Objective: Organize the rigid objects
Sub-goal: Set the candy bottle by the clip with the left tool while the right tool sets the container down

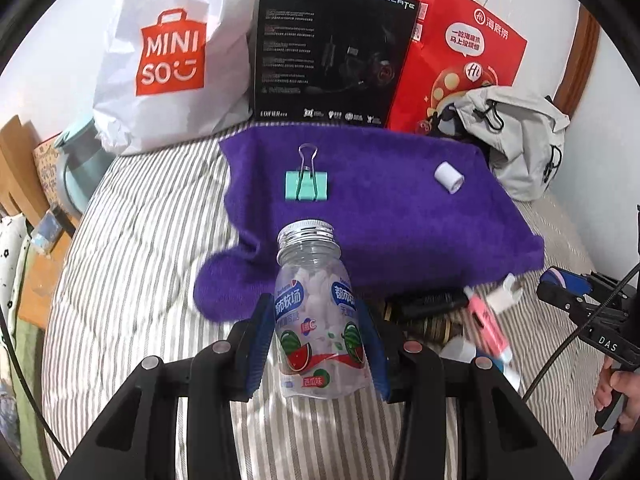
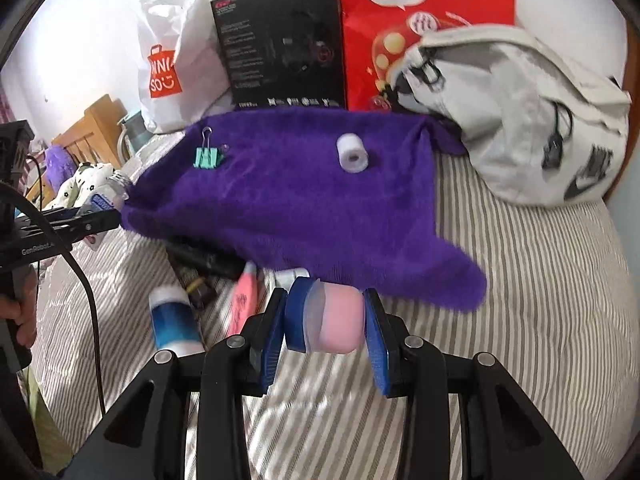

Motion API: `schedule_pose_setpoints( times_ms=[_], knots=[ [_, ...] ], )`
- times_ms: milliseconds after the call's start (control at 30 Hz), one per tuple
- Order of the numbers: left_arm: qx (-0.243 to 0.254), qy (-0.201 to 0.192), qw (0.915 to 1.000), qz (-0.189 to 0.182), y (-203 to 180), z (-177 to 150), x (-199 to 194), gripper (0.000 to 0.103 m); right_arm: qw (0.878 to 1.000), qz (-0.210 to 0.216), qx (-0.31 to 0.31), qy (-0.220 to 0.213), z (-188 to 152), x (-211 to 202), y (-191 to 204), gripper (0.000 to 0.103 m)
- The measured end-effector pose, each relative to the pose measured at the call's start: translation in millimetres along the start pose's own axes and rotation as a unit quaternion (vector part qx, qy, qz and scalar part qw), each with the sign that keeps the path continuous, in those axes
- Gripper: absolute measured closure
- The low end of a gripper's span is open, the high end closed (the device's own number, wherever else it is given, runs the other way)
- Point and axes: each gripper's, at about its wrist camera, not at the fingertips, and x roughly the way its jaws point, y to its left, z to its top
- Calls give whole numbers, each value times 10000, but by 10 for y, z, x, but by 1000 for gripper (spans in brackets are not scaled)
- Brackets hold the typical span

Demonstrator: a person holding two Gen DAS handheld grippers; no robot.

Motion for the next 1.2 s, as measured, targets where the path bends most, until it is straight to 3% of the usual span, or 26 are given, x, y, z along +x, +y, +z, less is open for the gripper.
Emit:
schedule_pose_setpoints(
  times_ms=[233,533,867,1200],
  knots=[
    [53,0,10000,-2,-25,264,177,63,9998,152,-98,-107,374,139,3,65],
    [-80,211,9997,-18,28,437,544,63,9999,98,-66,114,704,596,-99,65],
    [-68,443,9990,76,10,491,853,63,9990,-213,5,384,717,1051,-189,65],
    [311,600,9970,374,-100,510,969,63,9984,-406,-228,307,711,1076,-127,65]
  ],
)
